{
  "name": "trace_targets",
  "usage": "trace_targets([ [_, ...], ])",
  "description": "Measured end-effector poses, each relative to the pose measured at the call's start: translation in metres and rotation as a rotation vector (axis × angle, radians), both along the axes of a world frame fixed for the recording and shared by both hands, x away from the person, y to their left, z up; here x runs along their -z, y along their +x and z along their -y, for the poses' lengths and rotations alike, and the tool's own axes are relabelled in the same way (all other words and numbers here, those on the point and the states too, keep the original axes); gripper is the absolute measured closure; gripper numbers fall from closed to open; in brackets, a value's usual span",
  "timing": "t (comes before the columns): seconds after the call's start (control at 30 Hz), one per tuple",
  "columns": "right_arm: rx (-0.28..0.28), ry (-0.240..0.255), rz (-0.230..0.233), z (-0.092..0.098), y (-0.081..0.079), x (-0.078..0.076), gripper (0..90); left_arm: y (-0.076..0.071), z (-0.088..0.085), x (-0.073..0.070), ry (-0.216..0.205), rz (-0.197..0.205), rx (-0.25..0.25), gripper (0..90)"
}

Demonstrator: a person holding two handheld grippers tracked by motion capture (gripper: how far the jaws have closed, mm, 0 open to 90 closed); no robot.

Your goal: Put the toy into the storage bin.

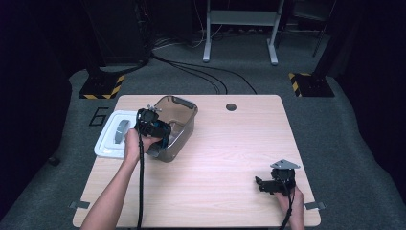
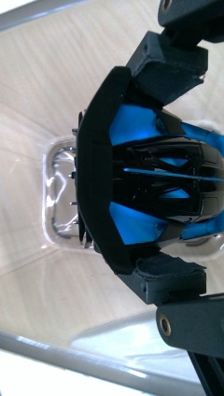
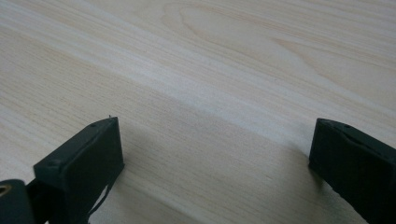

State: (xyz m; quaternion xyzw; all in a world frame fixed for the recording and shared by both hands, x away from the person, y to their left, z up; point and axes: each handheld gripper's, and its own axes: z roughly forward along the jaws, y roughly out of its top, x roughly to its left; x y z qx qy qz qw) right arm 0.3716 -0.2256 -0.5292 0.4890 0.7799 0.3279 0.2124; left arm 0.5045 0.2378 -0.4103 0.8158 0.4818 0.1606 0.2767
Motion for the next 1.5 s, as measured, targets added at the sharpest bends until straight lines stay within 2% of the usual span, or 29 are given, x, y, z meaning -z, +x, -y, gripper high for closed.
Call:
trace_targets([
  [0.2,0.000,-0.001,0.000,0.000,0.000,0.000,1.8,-0.001,-0.002,0.002,0.017,-0.039,0.015,24.8],
  [0.4,0.000,0.002,-0.001,0.000,0.000,0.000,1.8,-0.005,-0.002,-0.001,0.025,-0.050,0.018,24.8],
  [0.6,0.000,-0.001,0.000,0.000,0.000,0.000,1.8,-0.010,-0.003,-0.004,0.053,-0.060,0.031,24.8],
  [0.77,0.000,0.000,0.000,0.000,0.000,0.000,1.8,-0.015,-0.005,-0.006,0.067,-0.052,0.030,24.8],
  [0.87,0.000,-0.001,0.000,0.000,0.000,0.000,1.8,-0.018,-0.009,-0.006,0.056,-0.043,0.024,24.8],
  [0.9,0.001,0.003,-0.003,0.000,0.000,0.000,1.8,-0.019,-0.011,-0.007,0.053,-0.057,0.030,24.8],
  [0.97,0.003,0.004,-0.003,0.000,0.000,0.000,1.8,-0.020,-0.013,-0.006,0.045,-0.053,0.026,24.9],
  [1.23,0.002,0.003,-0.003,0.000,0.000,0.000,1.7,-0.023,-0.021,-0.009,0.036,-0.083,0.035,24.9],
  [1.5,0.003,0.004,-0.003,0.000,0.000,0.000,1.7,-0.024,-0.023,-0.010,0.041,-0.107,0.046,24.9],
])
